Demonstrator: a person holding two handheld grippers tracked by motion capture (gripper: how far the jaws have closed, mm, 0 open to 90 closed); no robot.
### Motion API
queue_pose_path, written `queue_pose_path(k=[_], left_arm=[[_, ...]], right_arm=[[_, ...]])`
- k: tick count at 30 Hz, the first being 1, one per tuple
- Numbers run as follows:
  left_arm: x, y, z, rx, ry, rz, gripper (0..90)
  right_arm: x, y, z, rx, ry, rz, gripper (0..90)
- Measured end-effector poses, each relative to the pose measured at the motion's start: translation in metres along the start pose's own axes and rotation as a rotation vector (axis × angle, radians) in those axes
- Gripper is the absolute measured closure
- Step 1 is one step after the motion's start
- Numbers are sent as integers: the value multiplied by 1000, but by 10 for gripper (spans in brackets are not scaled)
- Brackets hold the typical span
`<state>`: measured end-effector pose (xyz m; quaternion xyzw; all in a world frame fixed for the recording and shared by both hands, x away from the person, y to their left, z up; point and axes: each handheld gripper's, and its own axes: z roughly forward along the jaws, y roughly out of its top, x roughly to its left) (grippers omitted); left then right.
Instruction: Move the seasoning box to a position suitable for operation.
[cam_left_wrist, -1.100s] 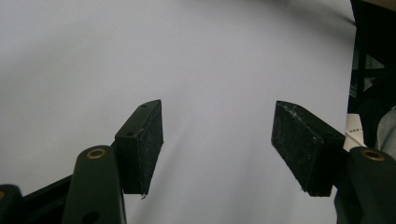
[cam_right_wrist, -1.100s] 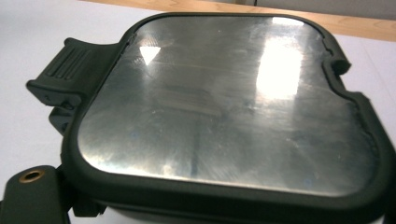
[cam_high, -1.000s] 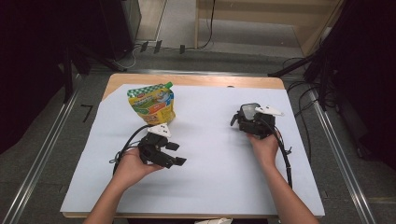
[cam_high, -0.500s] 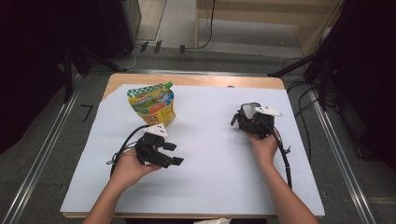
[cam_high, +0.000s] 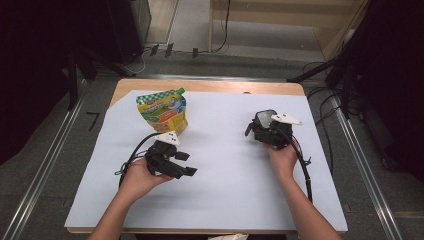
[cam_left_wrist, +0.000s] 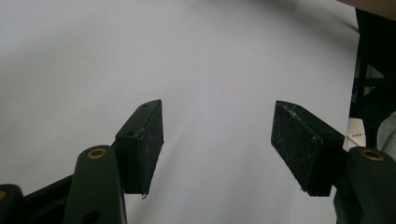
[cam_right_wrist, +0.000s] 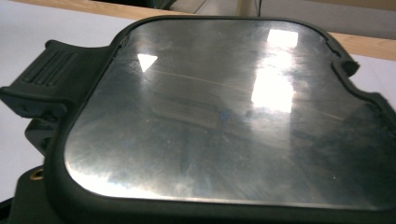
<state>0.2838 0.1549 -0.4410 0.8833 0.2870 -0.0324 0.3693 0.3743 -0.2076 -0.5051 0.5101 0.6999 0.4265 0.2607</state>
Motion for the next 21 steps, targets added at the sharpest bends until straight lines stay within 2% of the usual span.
queue_pose_path(k=[6, 13, 14, 21], left_arm=[[1, 3, 0, 1, -14, -5, 351], [4, 6, 2, 7, -13, -5, 353], [5, 6, 2, 5, -14, -7, 356], [9, 8, -2, -9, -23, -32, 369]], right_arm=[[13, 3, -9, 6, 57, -8, 161], [37, 1, -21, 11, 128, -55, 161], [43, 0, -24, 14, 148, -61, 162], [58, -3, -31, 18, 199, -87, 162]])
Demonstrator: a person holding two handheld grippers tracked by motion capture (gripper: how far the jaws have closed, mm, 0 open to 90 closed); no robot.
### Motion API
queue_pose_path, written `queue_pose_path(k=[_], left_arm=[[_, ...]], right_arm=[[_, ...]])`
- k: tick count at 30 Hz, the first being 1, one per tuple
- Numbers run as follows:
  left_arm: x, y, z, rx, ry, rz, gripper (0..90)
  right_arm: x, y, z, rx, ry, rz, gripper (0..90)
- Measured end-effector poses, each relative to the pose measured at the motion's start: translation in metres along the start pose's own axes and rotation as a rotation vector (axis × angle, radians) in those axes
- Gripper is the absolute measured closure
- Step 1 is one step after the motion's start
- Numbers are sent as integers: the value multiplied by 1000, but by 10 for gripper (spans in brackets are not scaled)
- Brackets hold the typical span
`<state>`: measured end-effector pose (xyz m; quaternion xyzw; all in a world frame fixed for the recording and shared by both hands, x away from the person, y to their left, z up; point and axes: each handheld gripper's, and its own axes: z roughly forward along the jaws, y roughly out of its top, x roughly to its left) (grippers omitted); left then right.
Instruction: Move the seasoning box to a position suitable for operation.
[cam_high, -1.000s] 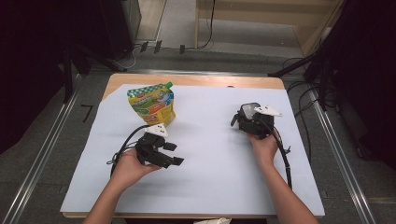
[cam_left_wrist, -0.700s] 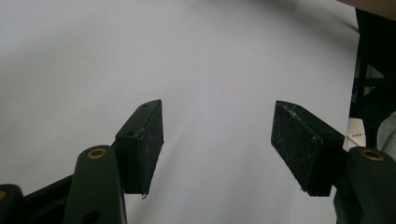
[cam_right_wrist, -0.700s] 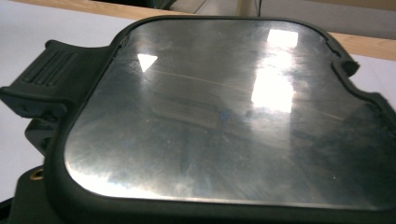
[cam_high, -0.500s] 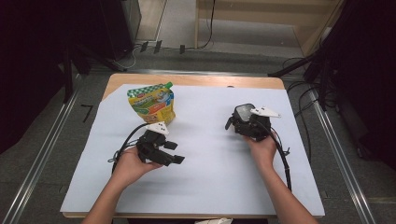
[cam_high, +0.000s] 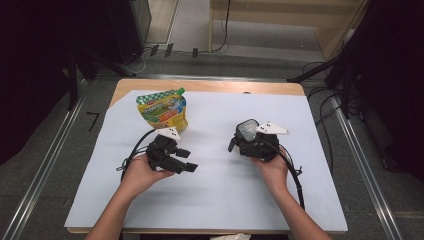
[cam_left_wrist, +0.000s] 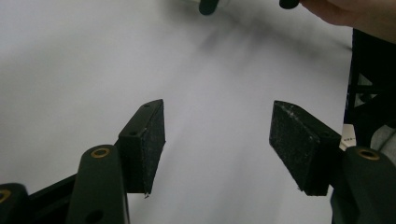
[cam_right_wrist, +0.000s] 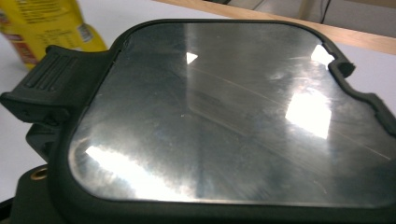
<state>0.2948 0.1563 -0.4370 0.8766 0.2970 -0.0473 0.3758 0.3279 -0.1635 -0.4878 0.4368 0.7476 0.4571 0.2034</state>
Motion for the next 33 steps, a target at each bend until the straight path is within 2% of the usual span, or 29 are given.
queue_pose_path(k=[7, 15, 19, 28, 33], left_arm=[[1, 1, 0, 9, 8, 8, 379], [2, 0, -1, 4, 8, 1, 383], [2, 0, -1, 6, 9, 1, 383], [2, 0, 0, 6, 12, 3, 383], [2, 0, 0, 9, 14, 6, 383]], right_arm=[[21, -3, -4, 5, 64, -27, 162], [45, -6, -2, 20, 131, -66, 163], [53, -8, -1, 28, 158, -83, 163], [68, -14, 3, 48, 199, -103, 163], [74, -21, 7, 69, 199, -125, 163]])
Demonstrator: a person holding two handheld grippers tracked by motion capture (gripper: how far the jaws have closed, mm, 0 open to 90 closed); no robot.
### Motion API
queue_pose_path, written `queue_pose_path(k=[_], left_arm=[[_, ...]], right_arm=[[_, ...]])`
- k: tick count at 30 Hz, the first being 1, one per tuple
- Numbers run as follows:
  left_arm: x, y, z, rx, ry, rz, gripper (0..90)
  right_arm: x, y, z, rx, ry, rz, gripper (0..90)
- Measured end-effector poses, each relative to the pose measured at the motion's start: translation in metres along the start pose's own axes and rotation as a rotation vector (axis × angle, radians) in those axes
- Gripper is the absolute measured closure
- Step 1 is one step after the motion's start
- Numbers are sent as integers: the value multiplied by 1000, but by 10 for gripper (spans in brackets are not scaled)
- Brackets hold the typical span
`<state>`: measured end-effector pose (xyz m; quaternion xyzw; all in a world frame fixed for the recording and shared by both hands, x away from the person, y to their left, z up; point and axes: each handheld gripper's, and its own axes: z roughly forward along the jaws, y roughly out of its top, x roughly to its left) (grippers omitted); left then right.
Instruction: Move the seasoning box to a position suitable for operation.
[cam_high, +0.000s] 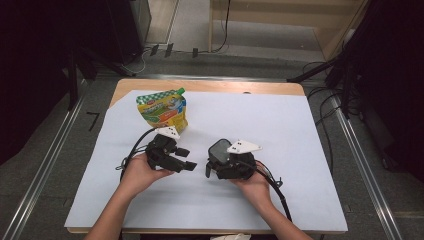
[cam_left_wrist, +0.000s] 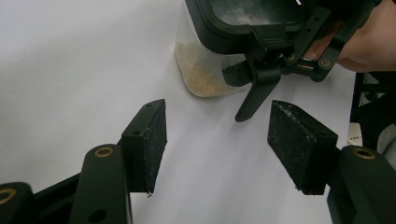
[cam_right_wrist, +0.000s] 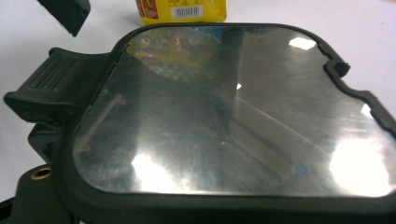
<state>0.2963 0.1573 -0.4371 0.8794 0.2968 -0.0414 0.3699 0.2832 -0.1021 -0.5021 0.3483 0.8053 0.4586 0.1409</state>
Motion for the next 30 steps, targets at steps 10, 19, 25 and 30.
queue_pose_path(k=[10, 19, 25, 30], left_arm=[[-1, 0, 1, 2, -2, 2, 383], [-2, 0, 2, 3, -6, 8, 389], [-1, 0, 1, 2, -5, 3, 417], [-3, 1, 2, 1, 0, 14, 433]], right_arm=[[3, -6, -3, 3, -7, -28, 150], [1, -7, -12, 41, 21, 2, 128], [-1, -6, -35, 52, 43, -1, 144], [-4, -9, -52, 77, 50, -13, 161]])
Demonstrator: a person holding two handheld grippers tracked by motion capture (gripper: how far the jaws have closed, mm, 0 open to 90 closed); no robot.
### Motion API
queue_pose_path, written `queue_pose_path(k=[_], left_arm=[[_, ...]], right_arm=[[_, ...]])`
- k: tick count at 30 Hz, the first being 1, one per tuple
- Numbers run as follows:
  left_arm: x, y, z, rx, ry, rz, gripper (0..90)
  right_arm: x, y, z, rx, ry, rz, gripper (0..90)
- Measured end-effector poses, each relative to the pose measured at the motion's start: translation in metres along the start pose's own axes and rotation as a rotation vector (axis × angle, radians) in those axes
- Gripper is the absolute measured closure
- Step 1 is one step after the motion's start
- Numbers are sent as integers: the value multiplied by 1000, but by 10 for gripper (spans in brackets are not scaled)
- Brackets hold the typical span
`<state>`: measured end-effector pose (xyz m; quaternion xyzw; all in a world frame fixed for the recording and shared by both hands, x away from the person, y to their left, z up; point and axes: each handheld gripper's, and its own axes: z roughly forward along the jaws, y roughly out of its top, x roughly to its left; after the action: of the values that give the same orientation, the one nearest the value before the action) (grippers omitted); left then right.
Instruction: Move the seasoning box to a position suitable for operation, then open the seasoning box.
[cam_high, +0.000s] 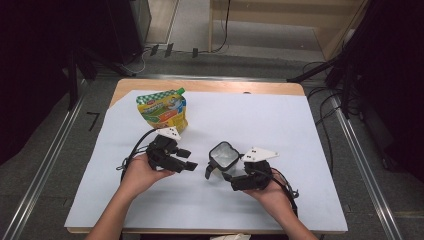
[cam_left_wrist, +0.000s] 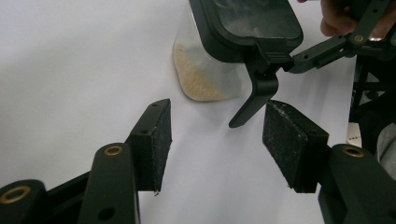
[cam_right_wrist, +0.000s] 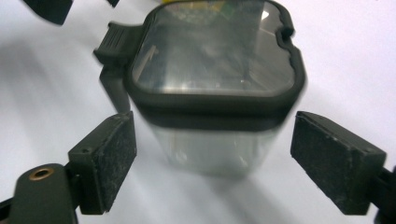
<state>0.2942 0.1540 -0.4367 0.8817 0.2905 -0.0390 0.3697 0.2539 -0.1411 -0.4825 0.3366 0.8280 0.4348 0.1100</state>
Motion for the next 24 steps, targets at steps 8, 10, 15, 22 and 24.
queue_pose_path(k=[8, 10, 15, 22, 24], left_arm=[[-1, 2, 9, 9, -7, -4, 619], [0, 2, 11, 9, -4, -12, 668], [2, 1, 16, 20, -29, -47, 769], [4, 3, 21, 23, -90, -71, 900], [2, 4, 25, 36, -93, -70, 900]], right_arm=[[-14, -4, -31, -24, 20, 28, 347], [-17, -3, -33, -36, 19, 37, 367], [-16, -2, -31, -33, 16, 31, 415], [-16, -2, -30, -7, 51, 61, 644], [-16, -2, -30, 1, 57, 54, 750]])
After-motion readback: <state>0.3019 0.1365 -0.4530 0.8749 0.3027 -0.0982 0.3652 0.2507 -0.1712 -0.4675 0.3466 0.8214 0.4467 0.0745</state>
